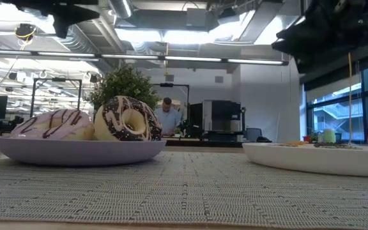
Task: Pick & Place donuts
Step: Return to Home Position
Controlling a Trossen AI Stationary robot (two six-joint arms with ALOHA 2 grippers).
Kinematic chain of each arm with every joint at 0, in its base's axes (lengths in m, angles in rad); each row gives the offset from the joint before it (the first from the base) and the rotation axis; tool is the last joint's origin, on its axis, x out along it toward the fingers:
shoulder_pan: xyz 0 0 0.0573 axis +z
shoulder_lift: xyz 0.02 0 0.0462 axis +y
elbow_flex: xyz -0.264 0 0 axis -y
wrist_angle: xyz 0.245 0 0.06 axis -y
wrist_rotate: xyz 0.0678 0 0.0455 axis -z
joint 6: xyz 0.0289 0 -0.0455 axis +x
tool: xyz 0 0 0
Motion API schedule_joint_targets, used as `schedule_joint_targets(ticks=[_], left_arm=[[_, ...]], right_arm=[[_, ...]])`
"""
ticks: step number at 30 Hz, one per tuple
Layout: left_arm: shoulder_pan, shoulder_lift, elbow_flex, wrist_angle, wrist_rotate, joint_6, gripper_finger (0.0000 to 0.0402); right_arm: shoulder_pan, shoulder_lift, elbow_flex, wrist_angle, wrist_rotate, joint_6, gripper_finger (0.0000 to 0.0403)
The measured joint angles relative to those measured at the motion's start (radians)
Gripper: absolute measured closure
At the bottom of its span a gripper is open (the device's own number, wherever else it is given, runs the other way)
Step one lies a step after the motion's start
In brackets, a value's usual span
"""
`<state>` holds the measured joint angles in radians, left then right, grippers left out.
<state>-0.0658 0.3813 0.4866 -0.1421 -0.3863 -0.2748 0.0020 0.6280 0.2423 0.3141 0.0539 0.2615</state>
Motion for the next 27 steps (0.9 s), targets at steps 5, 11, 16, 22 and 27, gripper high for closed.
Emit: schedule_joint_targets(ticks=[5, 11, 16, 22, 27], left_arm=[[0.009, -0.137, -0.114, 0.099, 0.082, -0.026, 0.0249], [0.01, -0.284, -0.263, 0.178, 0.073, -0.027, 0.0249], [0.011, -0.38, -0.374, 0.232, 0.057, -0.017, 0.0248], [0.044, -0.381, -0.467, 0.308, 0.037, -0.001, 0.0248], [0.084, -0.38, -0.478, 0.278, 0.045, -0.017, 0.0251]], right_arm=[[-0.038, -0.066, -0.083, 0.096, -0.003, 0.022, 0.0276], [-0.04, -0.154, -0.152, 0.149, 0.011, 0.049, 0.0276], [-0.04, -0.208, -0.154, 0.108, 0.06, 0.02, 0.0276], [-0.04, -0.255, -0.154, 0.068, 0.097, 0.012, 0.0276], [-0.04, -0.286, -0.154, 0.046, 0.097, -0.013, 0.0276]])
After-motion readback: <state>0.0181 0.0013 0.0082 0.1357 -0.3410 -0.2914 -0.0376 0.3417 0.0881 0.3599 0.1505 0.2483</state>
